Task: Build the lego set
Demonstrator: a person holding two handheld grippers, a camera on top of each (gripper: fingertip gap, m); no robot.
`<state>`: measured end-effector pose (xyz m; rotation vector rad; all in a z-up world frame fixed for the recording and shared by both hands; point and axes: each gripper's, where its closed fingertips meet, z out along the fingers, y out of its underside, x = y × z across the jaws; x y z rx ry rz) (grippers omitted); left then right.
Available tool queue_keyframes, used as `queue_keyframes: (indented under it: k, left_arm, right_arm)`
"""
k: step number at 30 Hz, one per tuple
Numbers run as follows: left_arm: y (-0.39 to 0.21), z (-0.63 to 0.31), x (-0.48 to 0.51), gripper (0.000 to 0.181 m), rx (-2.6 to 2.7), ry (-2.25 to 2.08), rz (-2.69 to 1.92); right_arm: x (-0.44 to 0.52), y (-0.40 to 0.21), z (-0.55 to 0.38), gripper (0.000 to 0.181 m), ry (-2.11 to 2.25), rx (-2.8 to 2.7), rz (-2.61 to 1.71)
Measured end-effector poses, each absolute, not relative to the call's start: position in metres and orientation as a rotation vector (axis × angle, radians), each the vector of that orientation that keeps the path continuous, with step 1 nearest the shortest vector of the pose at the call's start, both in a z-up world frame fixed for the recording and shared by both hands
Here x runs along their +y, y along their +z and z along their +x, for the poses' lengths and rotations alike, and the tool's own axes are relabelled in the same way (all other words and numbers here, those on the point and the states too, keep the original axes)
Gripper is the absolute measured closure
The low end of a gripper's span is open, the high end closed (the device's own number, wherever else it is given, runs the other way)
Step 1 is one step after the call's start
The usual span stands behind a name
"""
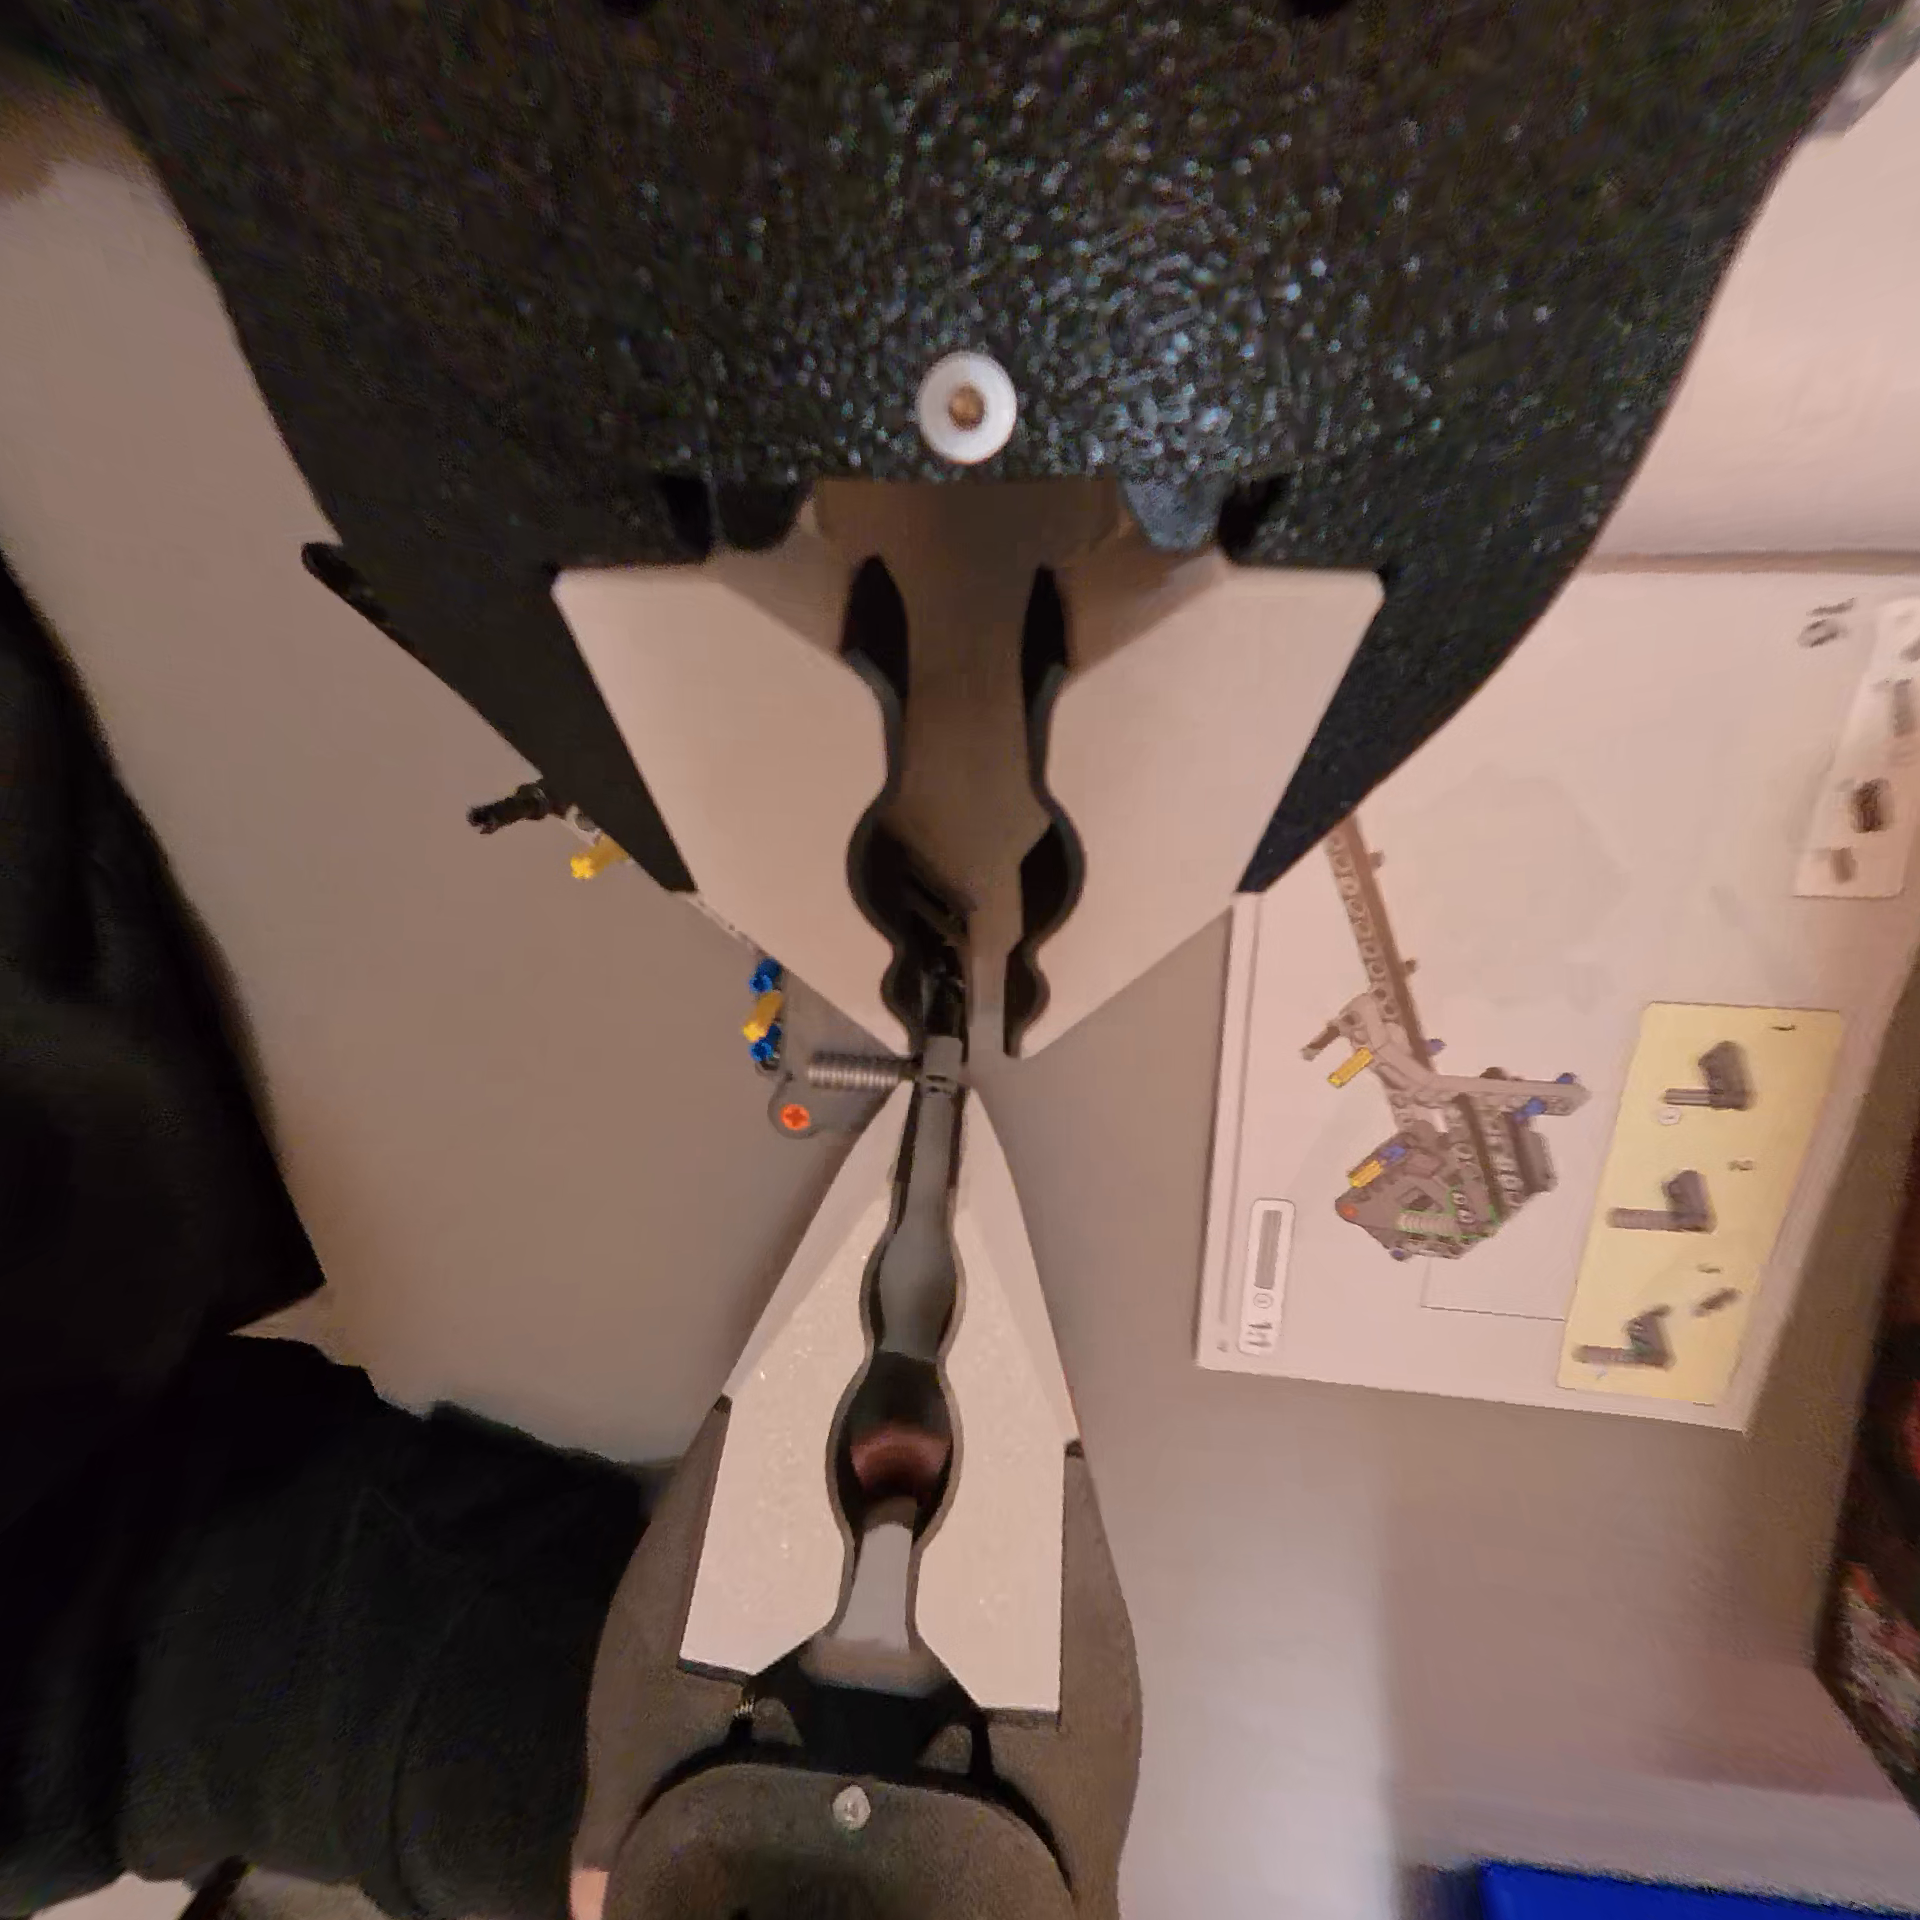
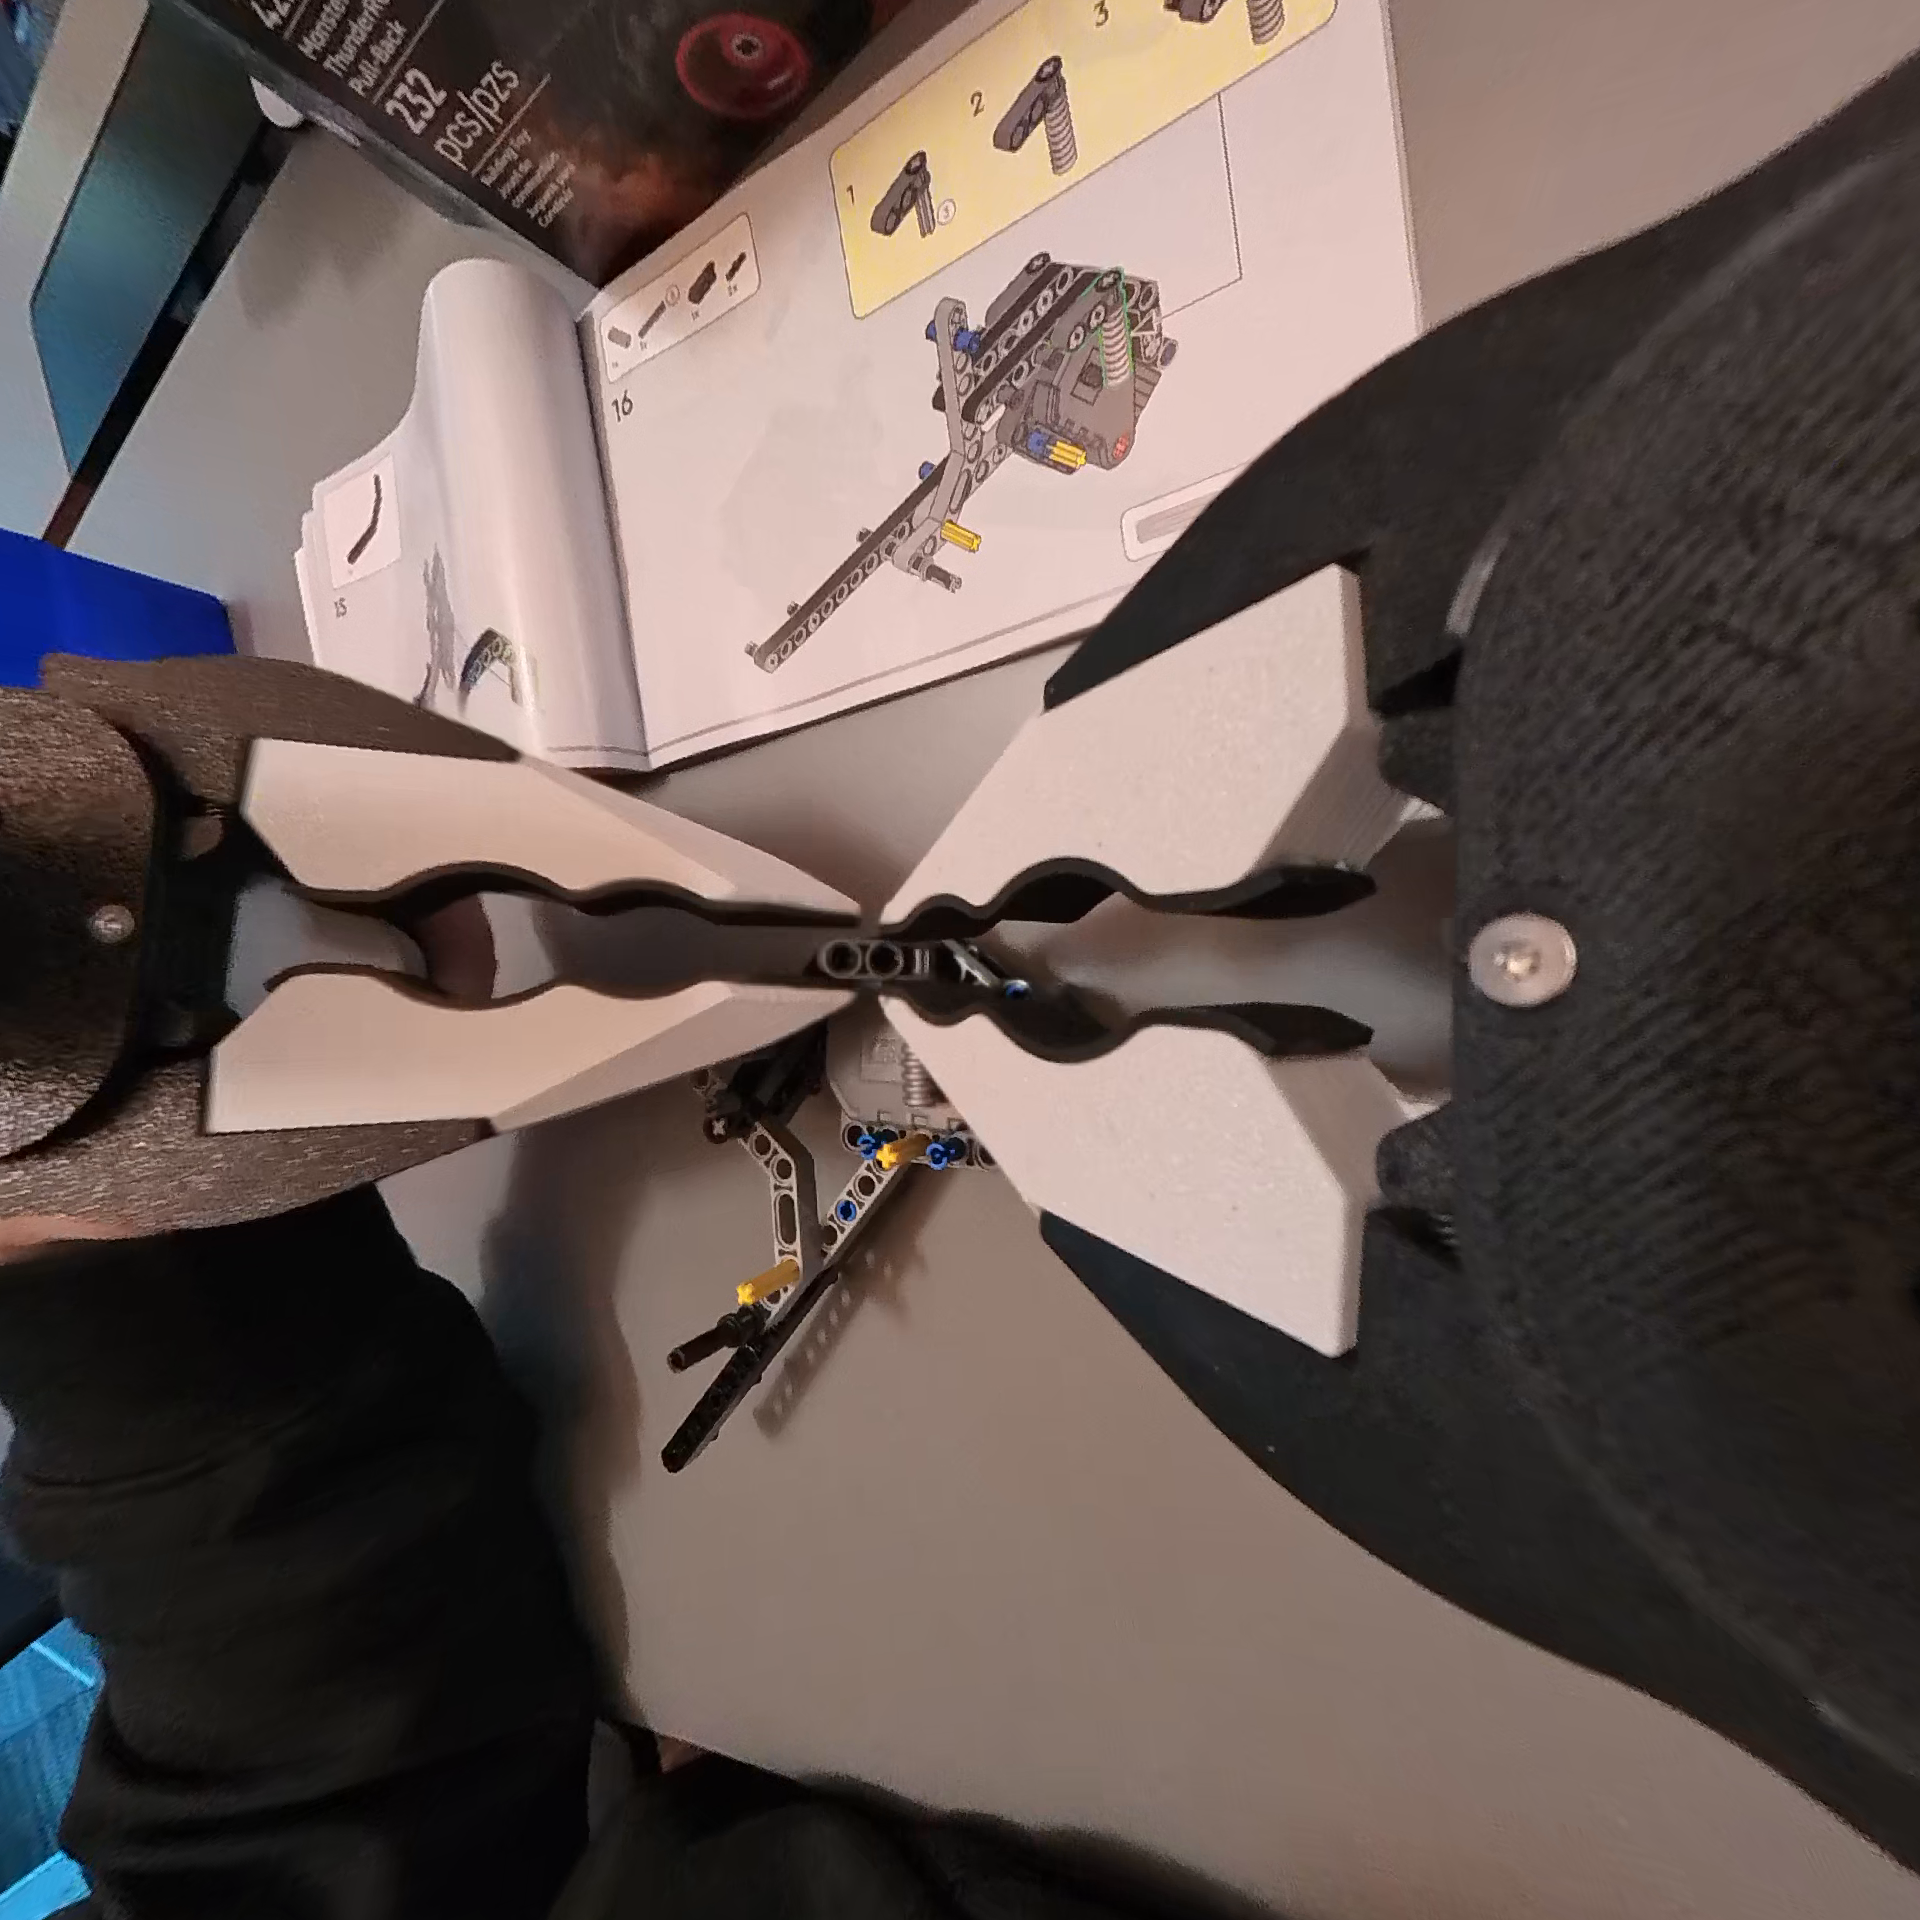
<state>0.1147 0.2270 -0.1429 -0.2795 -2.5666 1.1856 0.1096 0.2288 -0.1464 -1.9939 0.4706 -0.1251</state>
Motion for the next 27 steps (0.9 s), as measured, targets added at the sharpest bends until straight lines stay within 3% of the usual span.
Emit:
queue_keyframes:
  k: [5,11,18,27]
  left_arm:
    - [-0.119,0.121,0.23,0.164,-2.633,1.3,-0.352]
    - [-0.136,0.113,0.228,0.16,-2.796,1.157,-0.461]
    - [-0.147,0.107,0.226,0.177,-2.832,1.126,-0.498]
    - [-0.147,0.105,0.225,0.177,-2.701,1.203,-0.388]
  right_arm:
    - [0.226,-0.142,0.111,0.176,-0.114,0.46,-2.022]
    - [0.227,-0.146,0.109,0.176,-0.077,0.421,-2.135]
    - [0.226,-0.146,0.107,0.176,-0.107,0.446,-2.121]
    - [0.225,-0.144,0.107,0.176,-0.202,0.407,-2.058]
